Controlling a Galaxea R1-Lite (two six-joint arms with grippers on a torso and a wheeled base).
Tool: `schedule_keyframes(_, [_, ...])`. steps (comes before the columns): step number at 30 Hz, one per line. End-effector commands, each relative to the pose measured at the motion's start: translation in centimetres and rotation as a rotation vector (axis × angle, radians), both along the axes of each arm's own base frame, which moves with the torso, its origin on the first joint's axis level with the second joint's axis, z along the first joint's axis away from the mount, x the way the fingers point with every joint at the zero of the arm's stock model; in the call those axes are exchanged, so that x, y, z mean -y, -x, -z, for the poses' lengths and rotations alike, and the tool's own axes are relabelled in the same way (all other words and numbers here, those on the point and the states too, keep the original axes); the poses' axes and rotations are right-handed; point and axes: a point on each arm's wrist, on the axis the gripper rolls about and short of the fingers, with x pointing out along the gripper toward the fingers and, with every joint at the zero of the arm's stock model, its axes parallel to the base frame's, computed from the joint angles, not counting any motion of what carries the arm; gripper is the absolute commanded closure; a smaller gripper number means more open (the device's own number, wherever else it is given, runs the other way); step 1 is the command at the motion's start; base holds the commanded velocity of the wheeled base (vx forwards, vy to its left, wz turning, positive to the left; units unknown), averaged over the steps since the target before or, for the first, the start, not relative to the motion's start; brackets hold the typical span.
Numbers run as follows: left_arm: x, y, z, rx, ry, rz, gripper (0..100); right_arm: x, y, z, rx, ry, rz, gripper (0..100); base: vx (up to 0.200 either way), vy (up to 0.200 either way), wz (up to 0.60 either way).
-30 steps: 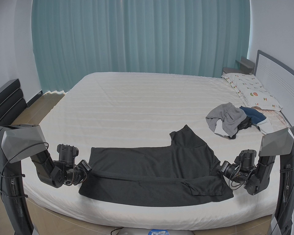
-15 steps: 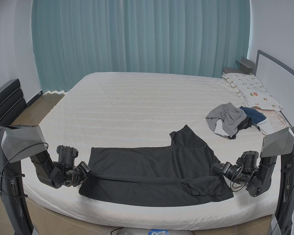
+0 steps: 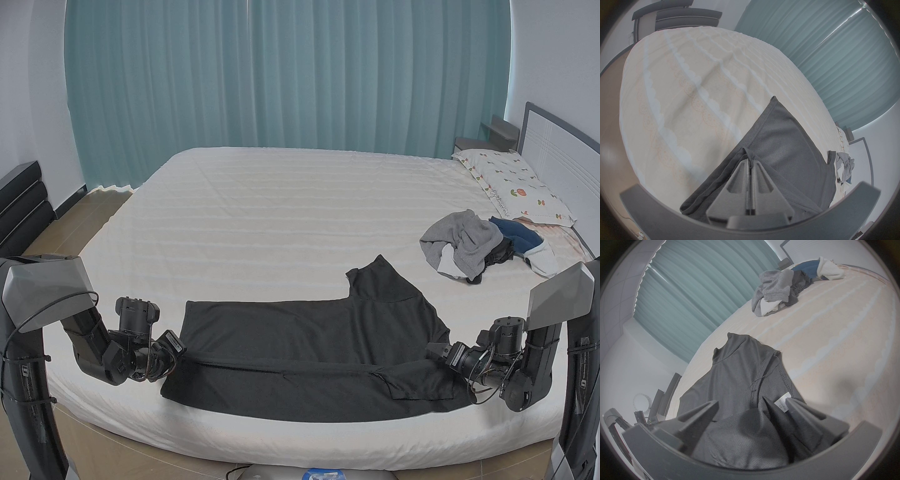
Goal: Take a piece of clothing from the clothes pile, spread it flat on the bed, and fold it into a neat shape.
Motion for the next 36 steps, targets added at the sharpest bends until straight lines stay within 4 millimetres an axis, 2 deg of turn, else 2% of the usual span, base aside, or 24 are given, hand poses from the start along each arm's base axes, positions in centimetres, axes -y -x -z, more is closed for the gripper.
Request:
schedule_keyframes(1, [-0.01,0.10,0.07,-0.004,0.000,0.001,100,-0.05,0.02,0.54,-0.012,0.003,-0.008,100,0.000,0.000,0.00])
schedule_keyframes(11, [-0.04,0.45,0.21,-0.016,-0.005,0.002,100,0.59,-0.67,-0.31,0.055,-0.020,0.021,100,0.000,0.000,0.00])
schedule_keyframes(26, [-0.52,0.74,0.15,-0.022,-0.005,-0.011,100,0.65,-0.63,0.12,0.045,-0.017,0.027,100,0.000,0.000,0.00])
schedule_keyframes(27, [-0.52,0.74,0.15,-0.022,-0.005,-0.011,100,0.65,-0.62,0.21,0.042,-0.017,0.027,0,0.000,0.000,0.00])
schedule_keyframes(30, [-0.48,0.83,0.15,-0.025,-0.005,-0.010,100,0.55,-0.57,0.48,0.034,-0.017,0.023,0,0.000,0.000,0.00])
schedule_keyframes(31, [-0.48,0.83,0.15,-0.025,-0.005,-0.010,0,0.51,-0.58,0.43,0.035,-0.017,0.021,0,0.000,0.000,0.00])
schedule_keyframes(36, [-0.52,0.77,-0.12,-0.016,-0.005,-0.012,0,0.70,-0.56,-0.05,0.047,-0.020,0.030,0,0.000,0.000,0.00])
